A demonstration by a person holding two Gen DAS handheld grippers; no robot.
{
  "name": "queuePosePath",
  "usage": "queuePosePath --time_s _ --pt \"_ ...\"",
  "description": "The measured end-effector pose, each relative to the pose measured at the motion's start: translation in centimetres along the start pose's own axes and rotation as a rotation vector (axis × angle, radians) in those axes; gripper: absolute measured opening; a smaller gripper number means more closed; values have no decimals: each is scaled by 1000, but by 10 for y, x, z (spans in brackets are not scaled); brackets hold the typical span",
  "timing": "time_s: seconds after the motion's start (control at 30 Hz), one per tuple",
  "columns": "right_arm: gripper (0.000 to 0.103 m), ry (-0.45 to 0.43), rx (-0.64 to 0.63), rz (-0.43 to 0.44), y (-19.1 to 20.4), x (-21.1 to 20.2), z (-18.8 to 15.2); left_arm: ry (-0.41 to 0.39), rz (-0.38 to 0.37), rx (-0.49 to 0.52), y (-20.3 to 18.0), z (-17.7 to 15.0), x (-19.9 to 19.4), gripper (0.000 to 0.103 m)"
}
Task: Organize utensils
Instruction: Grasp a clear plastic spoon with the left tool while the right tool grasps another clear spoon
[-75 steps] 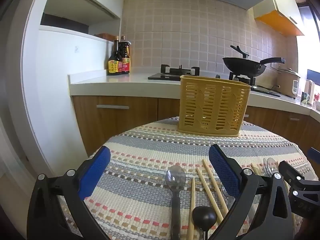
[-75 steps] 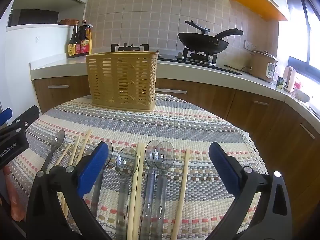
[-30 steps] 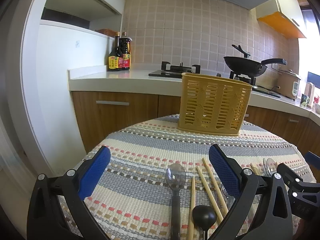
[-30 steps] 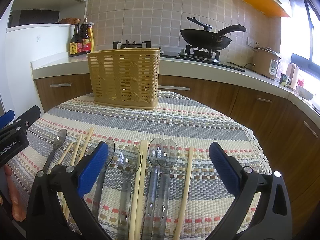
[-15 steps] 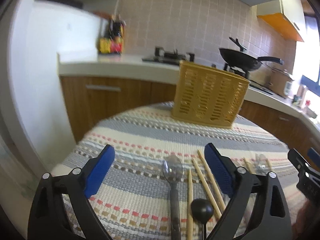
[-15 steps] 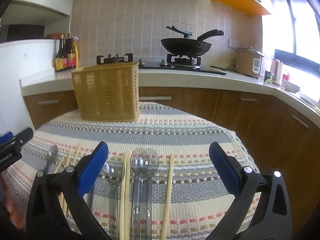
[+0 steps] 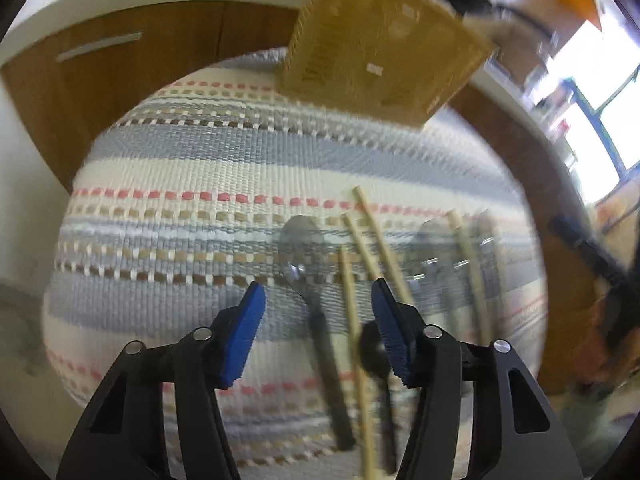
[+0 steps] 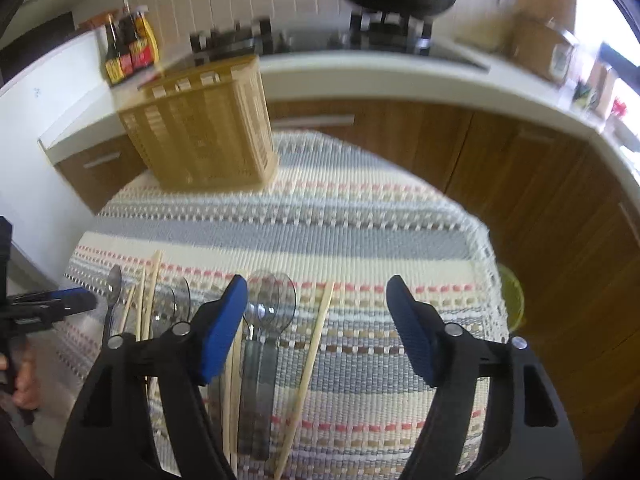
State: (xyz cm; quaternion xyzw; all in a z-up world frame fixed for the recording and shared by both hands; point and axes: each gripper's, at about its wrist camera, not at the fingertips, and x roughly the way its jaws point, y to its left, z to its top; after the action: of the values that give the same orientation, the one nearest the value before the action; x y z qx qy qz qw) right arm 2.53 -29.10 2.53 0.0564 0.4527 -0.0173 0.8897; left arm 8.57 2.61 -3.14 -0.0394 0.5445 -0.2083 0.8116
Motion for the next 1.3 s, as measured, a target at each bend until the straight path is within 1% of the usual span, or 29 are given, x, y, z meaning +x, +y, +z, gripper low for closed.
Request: queuePosePath --time_s 0.03,0.1,0.13,0.17,0.2,0.27,0.3,0.33,0.43,0.47,0.53,0.73,0.77,0.8,0.83,0.87,0.9,1.0,1.17,1.2,1.23,1.3 --pt "64 32 -1 5 -2 6 1 31 28 14 -3 3 9 46" --pt "60 98 -2 40 -2 16 3 72 41 29 -9 3 23 41" --pt "58 141 -6 61 -1 24 2 63 60 50 -13 3 26 41" --pt "55 170 -6 71 0 29 3 73 78 65 -16 4 31 41" --pt "54 203 -7 89 1 34 4 75 96 77 -20 5 34 39" --pt "54 260 13 143 3 47 6 76 135 101 -26 6 41 32" --pt "54 283 16 139 5 54 8 75 160 117 -29 6 44 27" --pt "54 298 16 136 6 58 9 74 165 123 -29 7 44 27" --pt "45 345 8 135 9 74 12 69 173 135 -33 11 46 26" --pt "41 355 8 134 10 78 13 64 170 133 -31 12 44 26" --pt "39 371 7 130 12 84 15 54 163 127 -31 14 38 25" --pt "38 382 -23 117 24 97 23 34 168 122 -28 12 30 23" --pt "36 388 -33 103 27 100 22 31 170 124 -28 12 29 23" --pt "31 386 -47 84 29 102 22 30 169 123 -28 13 30 22" --pt "30 381 -63 70 33 104 23 30 167 122 -29 14 31 17" --pt "30 388 -76 73 34 104 23 28 164 120 -29 15 31 14" --pt "30 379 -72 72 33 104 24 26 162 116 -28 16 31 9" --pt "30 353 -46 89 26 100 28 19 163 104 -24 18 29 7" --pt "30 345 -32 97 15 105 31 12 120 81 -12 18 26 9" --pt "30 347 -32 101 14 106 31 8 122 78 -10 18 26 15" --pt "30 344 -33 103 10 104 31 9 128 78 -9 19 26 31" --pt "30 335 -43 108 8 102 30 -2 139 82 -9 22 24 43"
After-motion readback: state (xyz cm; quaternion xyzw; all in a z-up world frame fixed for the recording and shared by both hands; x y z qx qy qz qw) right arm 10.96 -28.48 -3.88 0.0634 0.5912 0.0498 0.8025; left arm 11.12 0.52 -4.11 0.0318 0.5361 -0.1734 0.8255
